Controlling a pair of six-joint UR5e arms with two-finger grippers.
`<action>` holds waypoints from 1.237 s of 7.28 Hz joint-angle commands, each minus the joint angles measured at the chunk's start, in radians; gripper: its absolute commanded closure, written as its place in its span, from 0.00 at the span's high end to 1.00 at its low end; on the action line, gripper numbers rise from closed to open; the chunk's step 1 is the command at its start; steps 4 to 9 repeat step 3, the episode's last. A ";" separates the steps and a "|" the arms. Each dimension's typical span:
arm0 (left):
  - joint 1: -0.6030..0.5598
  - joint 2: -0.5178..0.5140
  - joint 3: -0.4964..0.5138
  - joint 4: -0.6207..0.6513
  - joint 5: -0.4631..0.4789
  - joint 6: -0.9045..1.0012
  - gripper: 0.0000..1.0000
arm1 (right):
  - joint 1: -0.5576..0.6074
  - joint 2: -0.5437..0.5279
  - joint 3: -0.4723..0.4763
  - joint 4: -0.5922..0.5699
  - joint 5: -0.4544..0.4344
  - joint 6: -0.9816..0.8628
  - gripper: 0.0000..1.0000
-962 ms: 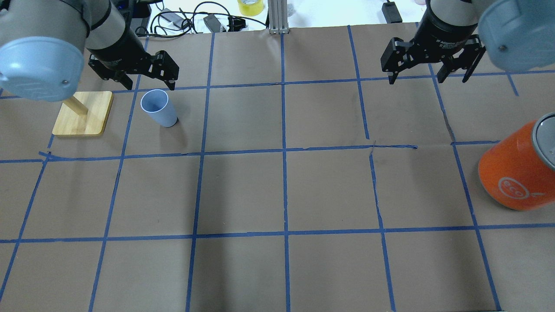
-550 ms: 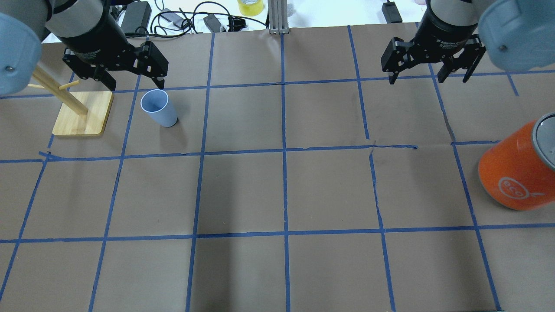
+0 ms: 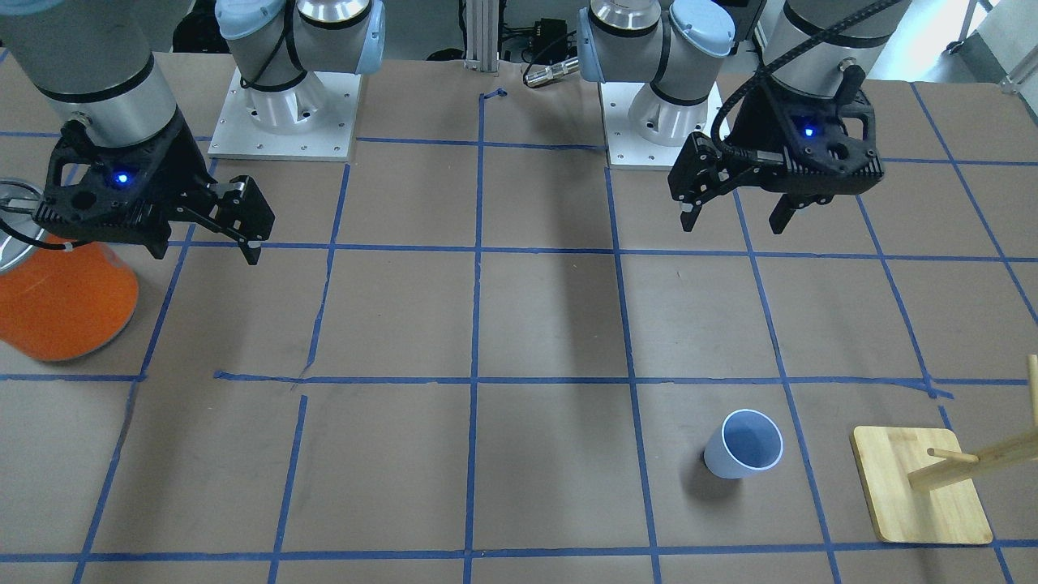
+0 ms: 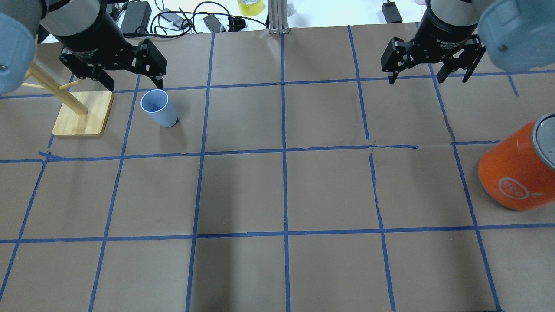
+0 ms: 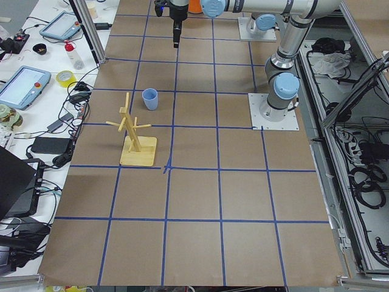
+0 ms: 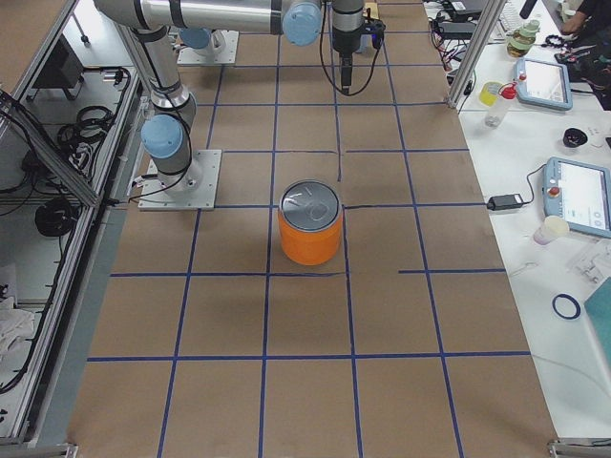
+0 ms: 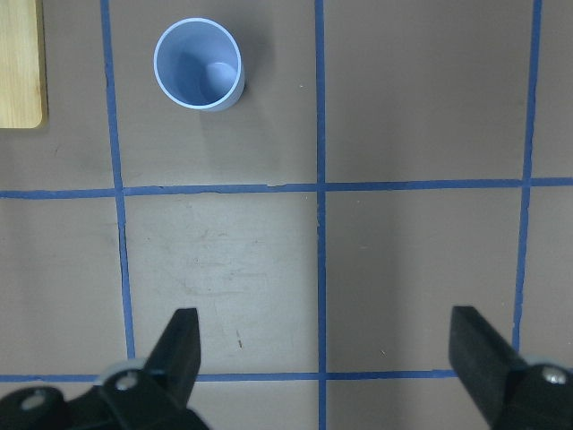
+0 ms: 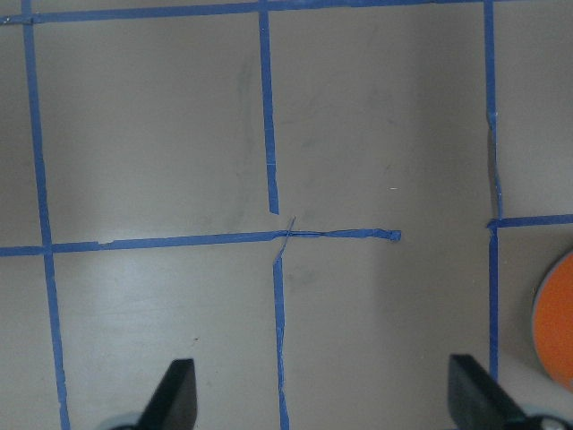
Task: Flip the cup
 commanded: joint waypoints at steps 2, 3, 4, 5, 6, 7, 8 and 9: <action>-0.001 0.029 -0.001 0.000 -0.026 -0.020 1.00 | 0.000 0.000 -0.002 -0.001 0.013 0.000 1.00; -0.001 0.035 -0.017 -0.006 0.046 -0.014 1.00 | 0.000 0.000 -0.002 -0.001 0.011 0.000 1.00; -0.001 0.035 -0.017 -0.006 0.046 -0.014 1.00 | 0.000 0.000 -0.002 -0.001 0.011 0.000 1.00; -0.001 0.035 -0.017 -0.006 0.046 -0.014 1.00 | 0.000 0.000 -0.002 -0.001 0.011 0.000 1.00; -0.001 0.035 -0.017 -0.006 0.046 -0.014 1.00 | 0.000 0.000 -0.002 -0.001 0.011 0.000 1.00; -0.001 0.035 -0.017 -0.006 0.046 -0.014 1.00 | 0.000 0.000 -0.002 -0.001 0.011 0.000 1.00; -0.001 0.035 -0.017 -0.006 0.046 -0.014 1.00 | 0.000 0.000 -0.002 -0.001 0.011 0.000 1.00; -0.001 0.035 -0.017 -0.006 0.046 -0.014 1.00 | 0.000 0.000 -0.002 -0.001 0.011 0.000 1.00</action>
